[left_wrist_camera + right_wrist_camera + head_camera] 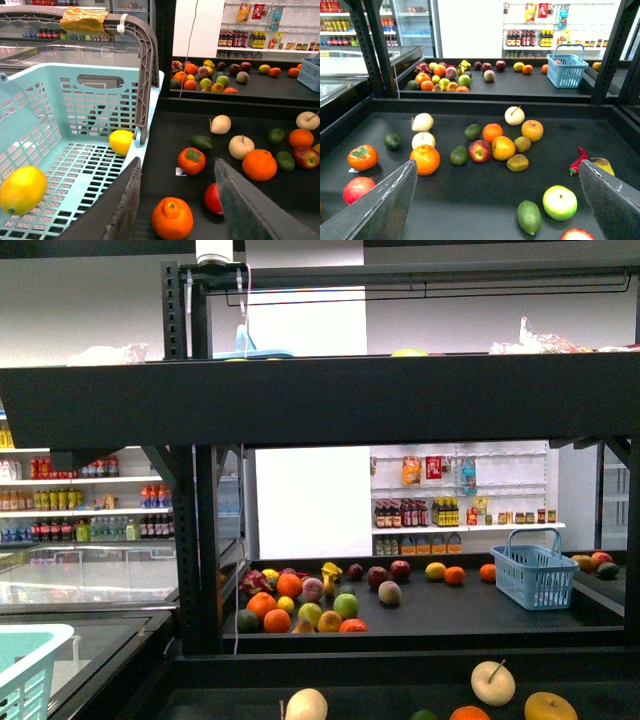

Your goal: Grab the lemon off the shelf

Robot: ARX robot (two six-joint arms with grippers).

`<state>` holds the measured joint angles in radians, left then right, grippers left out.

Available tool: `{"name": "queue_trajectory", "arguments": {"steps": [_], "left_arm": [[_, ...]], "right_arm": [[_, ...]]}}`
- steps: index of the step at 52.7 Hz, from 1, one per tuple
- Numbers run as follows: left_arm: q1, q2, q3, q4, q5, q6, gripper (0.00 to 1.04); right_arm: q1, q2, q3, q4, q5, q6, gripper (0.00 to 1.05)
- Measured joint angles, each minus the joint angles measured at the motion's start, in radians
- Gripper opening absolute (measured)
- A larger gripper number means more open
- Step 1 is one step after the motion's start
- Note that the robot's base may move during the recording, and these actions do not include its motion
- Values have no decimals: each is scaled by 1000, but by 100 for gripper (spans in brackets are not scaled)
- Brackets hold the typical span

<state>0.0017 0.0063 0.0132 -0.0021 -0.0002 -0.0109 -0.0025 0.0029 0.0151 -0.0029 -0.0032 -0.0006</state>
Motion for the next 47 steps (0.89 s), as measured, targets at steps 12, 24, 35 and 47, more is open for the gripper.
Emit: {"name": "queue_trajectory", "arguments": {"steps": [12, 24, 35, 47], "left_arm": [[0, 0, 0, 0, 0, 2, 97], [0, 0, 0, 0, 0, 2, 97], [0, 0, 0, 0, 0, 2, 97], [0, 0, 0, 0, 0, 2, 97]], "right_arm": [[0, 0, 0, 0, 0, 0, 97], [0, 0, 0, 0, 0, 0, 97], [0, 0, 0, 0, 0, 0, 97], [0, 0, 0, 0, 0, 0, 97]]}}
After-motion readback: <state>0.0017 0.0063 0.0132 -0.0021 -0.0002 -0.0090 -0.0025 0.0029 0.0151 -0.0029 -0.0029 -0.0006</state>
